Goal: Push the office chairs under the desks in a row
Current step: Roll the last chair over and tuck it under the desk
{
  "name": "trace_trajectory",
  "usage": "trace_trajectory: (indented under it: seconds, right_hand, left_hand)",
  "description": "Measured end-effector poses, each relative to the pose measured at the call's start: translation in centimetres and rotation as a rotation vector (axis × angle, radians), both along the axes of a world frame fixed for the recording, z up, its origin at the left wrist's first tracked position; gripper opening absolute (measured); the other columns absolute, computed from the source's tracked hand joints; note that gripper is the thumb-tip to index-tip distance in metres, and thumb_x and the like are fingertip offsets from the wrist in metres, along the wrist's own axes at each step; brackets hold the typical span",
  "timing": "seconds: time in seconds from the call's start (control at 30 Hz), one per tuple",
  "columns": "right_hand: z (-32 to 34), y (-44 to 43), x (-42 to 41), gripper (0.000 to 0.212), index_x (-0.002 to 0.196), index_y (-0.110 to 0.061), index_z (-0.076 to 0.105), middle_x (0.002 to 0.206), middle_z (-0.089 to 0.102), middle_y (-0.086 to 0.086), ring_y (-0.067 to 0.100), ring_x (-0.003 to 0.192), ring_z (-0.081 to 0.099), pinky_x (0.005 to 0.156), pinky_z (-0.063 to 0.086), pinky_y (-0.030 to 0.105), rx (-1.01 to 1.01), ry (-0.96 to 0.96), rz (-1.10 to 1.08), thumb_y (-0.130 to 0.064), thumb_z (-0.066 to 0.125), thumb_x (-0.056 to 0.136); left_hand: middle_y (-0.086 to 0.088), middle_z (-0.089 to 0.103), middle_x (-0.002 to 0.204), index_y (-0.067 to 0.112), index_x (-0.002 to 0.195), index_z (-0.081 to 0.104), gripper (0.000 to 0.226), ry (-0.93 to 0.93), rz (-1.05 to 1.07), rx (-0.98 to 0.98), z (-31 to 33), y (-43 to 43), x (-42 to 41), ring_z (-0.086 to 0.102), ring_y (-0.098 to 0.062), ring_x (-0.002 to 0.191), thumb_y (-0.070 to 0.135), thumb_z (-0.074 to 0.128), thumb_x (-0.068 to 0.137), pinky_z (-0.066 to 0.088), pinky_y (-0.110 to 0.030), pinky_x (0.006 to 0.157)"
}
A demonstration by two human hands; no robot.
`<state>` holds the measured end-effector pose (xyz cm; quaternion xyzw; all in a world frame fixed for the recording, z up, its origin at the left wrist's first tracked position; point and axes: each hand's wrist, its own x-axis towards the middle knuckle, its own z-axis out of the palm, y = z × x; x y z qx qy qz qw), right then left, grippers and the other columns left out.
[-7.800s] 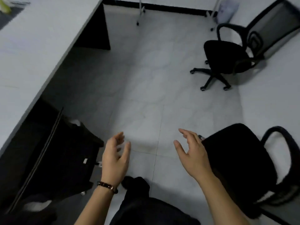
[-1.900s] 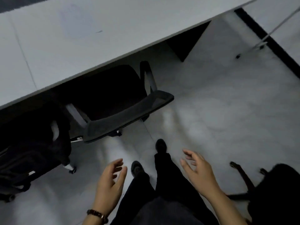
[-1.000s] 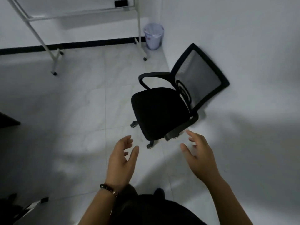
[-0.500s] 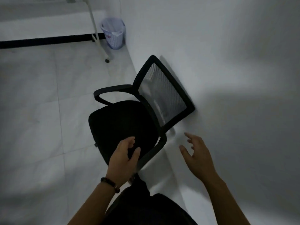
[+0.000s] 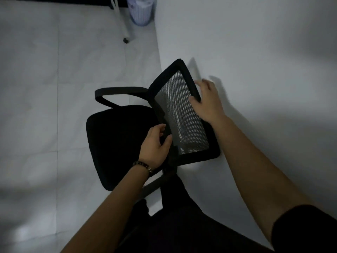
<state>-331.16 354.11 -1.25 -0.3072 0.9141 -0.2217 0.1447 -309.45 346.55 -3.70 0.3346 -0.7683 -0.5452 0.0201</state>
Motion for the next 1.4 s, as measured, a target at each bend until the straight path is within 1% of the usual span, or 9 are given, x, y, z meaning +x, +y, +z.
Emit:
trace_trajectory:
  seconds: [0.13, 0.33, 0.47, 0.67, 0.73, 0.83, 0.97, 1.1, 1.4]
  right_hand:
    - [-4.3, -3.3, -5.3, 0.067, 0.153, -0.027, 0.023, 0.16, 0.018, 0.01, 0.029, 0.142, 0.03, 0.115, 0.028, 0.047, 0.151, -0.028, 0.104, -0.05, 0.048, 0.096]
    - [-8.5, -3.3, -5.2, 0.052, 0.152, -0.029, 0.029, 0.152, 0.032, 0.006, 0.012, 0.131, 0.04, 0.105, 0.03, 0.016, 0.014, -0.188, 0.1, -0.02, 0.043, 0.103]
    - [-8.7, -3.9, -2.9, 0.052, 0.151, -0.032, 0.031, 0.151, 0.033, 0.007, 0.016, 0.133, 0.041, 0.108, 0.032, 0.021, -0.051, -0.214, 0.004, -0.016, 0.039, 0.102]
    - [-9.1, -5.7, 5.5, 0.052, 0.151, -0.033, 0.029, 0.162, 0.009, 0.012, 0.02, 0.146, 0.021, 0.094, 0.014, 0.002, -0.079, -0.233, -0.112, -0.013, 0.037, 0.104]
    - [-8.9, -7.0, 9.1, 0.052, 0.151, -0.033, 0.028, 0.163, 0.003, 0.012, 0.022, 0.147, 0.018, 0.1, 0.017, 0.006, -0.101, -0.26, -0.139, -0.012, 0.036, 0.104]
    - [-8.9, -9.4, 15.2, 0.056, 0.152, -0.031, 0.026, 0.163, -0.006, 0.012, 0.028, 0.15, 0.001, 0.121, 0.012, 0.037, -0.075, -0.253, -0.111, -0.01, 0.039, 0.102]
    - [-8.8, -10.0, 21.0, 0.061, 0.155, -0.022, 0.018, 0.16, -0.02, 0.016, 0.029, 0.147, -0.02, 0.119, -0.007, 0.05, 0.073, -0.179, 0.253, -0.025, 0.045, 0.1]
    - [-8.8, -8.1, 22.8, 0.072, 0.154, -0.04, 0.008, 0.155, -0.033, 0.016, 0.03, 0.141, -0.034, 0.114, -0.018, 0.048, 0.16, -0.09, 0.682, -0.064, 0.04, 0.094]
    - [-7.3, -15.6, 22.8, 0.108, 0.154, -0.023, 0.016, 0.162, -0.005, 0.017, 0.031, 0.146, -0.023, 0.119, -0.009, 0.052, 0.314, 0.191, 1.11, -0.094, 0.02, 0.073]
  left_hand:
    - [-0.002, 0.047, 0.135, 0.019, 0.137, 0.042, 0.051, -0.054, 0.041, 0.153, -3.4, 2.0, -4.1, 0.051, -0.012, 0.116, 0.04, 0.055, 0.092, 0.047, -0.036, 0.098]
    - [-0.004, 0.035, 0.148, 0.019, 0.147, 0.029, 0.06, -0.142, -0.022, 0.245, -7.0, 3.8, -6.0, 0.04, -0.017, 0.132, 0.045, 0.047, 0.095, 0.036, -0.037, 0.108]
    - [-0.003, 0.028, 0.154, 0.022, 0.149, 0.024, 0.064, -0.159, 0.029, 0.415, -7.6, 4.1, -4.8, 0.033, -0.018, 0.138, 0.051, 0.043, 0.095, 0.03, -0.042, 0.114]
    - [-0.001, 0.023, 0.157, 0.024, 0.149, 0.026, 0.062, -0.211, 0.048, 0.436, -7.3, 2.7, 1.2, 0.019, -0.015, 0.144, 0.054, 0.037, 0.096, 0.016, -0.039, 0.119]
    - [-0.002, 0.022, 0.158, 0.022, 0.149, 0.027, 0.061, -0.262, 0.058, 0.396, -7.3, 1.6, 4.1, 0.017, -0.015, 0.145, 0.053, 0.036, 0.097, 0.014, -0.036, 0.119]
    - [-0.003, 0.022, 0.158, 0.022, 0.149, 0.027, 0.062, -0.313, 0.109, 0.348, -6.8, -0.3, 9.1, 0.016, -0.015, 0.145, 0.053, 0.036, 0.096, 0.015, -0.036, 0.119]
    - [-0.002, 0.018, 0.159, 0.021, 0.15, 0.023, 0.063, -0.409, 0.177, 0.334, -5.3, -1.9, 16.1, 0.015, -0.018, 0.146, 0.053, 0.034, 0.097, 0.012, -0.034, 0.119]
    - [-0.006, 0.012, 0.16, 0.015, 0.151, 0.017, 0.052, -0.508, 0.196, 0.26, -3.6, -1.7, 20.9, 0.01, -0.021, 0.147, 0.037, 0.022, 0.104, 0.005, -0.03, 0.116]
    - [-0.003, 0.037, 0.151, 0.022, 0.145, 0.033, 0.064, -0.758, 0.543, -0.079, -2.8, 1.3, 27.5, 0.031, -0.022, 0.14, 0.06, 0.018, 0.095, 0.019, -0.045, 0.117]
